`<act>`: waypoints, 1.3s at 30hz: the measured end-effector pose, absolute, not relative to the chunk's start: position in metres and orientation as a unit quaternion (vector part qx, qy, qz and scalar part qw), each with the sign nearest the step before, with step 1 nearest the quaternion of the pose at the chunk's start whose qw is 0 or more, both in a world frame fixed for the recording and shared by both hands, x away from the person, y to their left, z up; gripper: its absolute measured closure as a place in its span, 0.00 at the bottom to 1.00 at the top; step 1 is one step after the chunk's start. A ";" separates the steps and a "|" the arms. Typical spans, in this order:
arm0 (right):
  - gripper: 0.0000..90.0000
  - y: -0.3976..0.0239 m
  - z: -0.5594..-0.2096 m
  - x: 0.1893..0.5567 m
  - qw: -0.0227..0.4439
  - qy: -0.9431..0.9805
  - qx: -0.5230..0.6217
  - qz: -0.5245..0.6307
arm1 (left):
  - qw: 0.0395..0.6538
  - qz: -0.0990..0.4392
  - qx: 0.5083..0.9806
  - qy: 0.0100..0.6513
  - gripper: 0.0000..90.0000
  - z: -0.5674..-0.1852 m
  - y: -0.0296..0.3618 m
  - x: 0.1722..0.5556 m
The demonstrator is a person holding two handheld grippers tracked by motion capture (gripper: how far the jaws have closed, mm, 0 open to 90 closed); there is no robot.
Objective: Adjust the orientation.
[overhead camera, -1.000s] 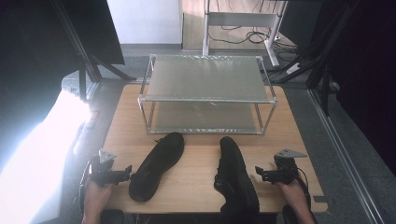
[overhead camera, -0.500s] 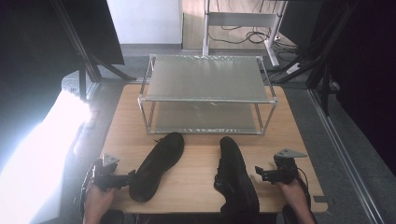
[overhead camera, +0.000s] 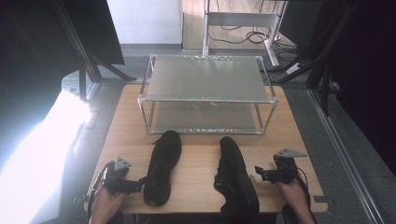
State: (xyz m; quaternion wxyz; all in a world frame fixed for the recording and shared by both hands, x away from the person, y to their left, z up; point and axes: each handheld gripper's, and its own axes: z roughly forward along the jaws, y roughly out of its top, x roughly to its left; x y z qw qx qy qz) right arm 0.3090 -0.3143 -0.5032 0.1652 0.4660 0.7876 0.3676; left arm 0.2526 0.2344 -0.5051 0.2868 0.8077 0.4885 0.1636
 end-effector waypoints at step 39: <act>0.00 -0.315 -0.490 0.303 0.181 0.786 0.454 0.378 | 0.304 0.218 0.783 0.497 0.00 -0.506 0.232 0.256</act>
